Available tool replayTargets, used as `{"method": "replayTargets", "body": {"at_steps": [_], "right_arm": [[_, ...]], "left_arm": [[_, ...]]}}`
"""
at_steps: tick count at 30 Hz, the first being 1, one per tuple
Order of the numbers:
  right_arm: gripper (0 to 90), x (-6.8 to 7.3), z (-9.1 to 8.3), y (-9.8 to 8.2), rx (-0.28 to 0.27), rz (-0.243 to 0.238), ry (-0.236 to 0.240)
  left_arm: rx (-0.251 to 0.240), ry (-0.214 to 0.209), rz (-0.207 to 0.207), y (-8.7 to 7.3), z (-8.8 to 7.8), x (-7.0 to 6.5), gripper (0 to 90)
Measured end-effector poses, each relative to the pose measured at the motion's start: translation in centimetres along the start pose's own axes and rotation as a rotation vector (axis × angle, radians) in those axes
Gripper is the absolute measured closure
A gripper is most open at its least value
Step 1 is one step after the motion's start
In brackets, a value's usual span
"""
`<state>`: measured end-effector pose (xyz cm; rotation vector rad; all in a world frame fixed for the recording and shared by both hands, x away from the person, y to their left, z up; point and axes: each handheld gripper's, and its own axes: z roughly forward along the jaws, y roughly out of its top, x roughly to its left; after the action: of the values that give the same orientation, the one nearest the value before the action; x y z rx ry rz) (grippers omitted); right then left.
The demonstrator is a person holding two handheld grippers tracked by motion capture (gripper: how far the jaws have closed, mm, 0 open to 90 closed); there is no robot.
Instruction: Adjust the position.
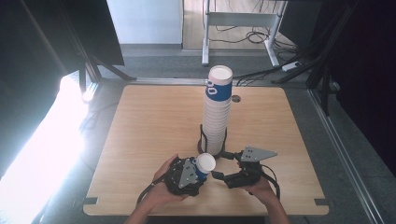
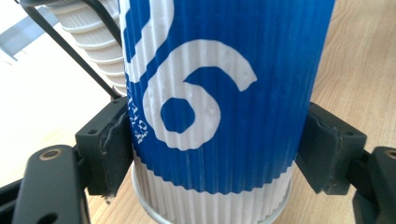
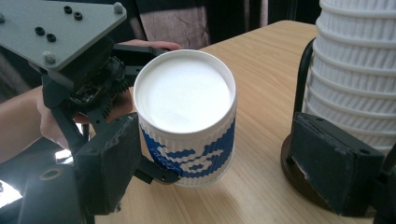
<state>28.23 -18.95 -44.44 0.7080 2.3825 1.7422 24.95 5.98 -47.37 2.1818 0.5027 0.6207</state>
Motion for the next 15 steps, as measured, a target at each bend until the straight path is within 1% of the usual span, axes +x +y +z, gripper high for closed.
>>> {"method": "replayTargets", "body": {"at_steps": [3, 8, 12, 15], "right_arm": [[17.2, -0.09, -0.13, 0.0, 0.009, 0.003, -0.003], [16.7, -0.08, -0.38, 0.22, 0.028, 0.004, 0.006], [16.3, -0.22, -0.47, 0.31, 0.06, 0.013, 0.008], [15.9, -0.27, -0.37, 0.28, 0.091, 0.012, 0.013]], "left_arm": [[0.014, 0.012, 0.017, -0.06, 0.08, -0.1, 20.6], [0.03, 0.026, 0.039, -0.13, 0.27, -0.23, 20.6], [0.044, 0.037, 0.062, -0.16, 0.47, -0.45, 20.6], [0.057, 0.05, 0.09, -0.05, 0.52, -0.79, 20.6]]}}
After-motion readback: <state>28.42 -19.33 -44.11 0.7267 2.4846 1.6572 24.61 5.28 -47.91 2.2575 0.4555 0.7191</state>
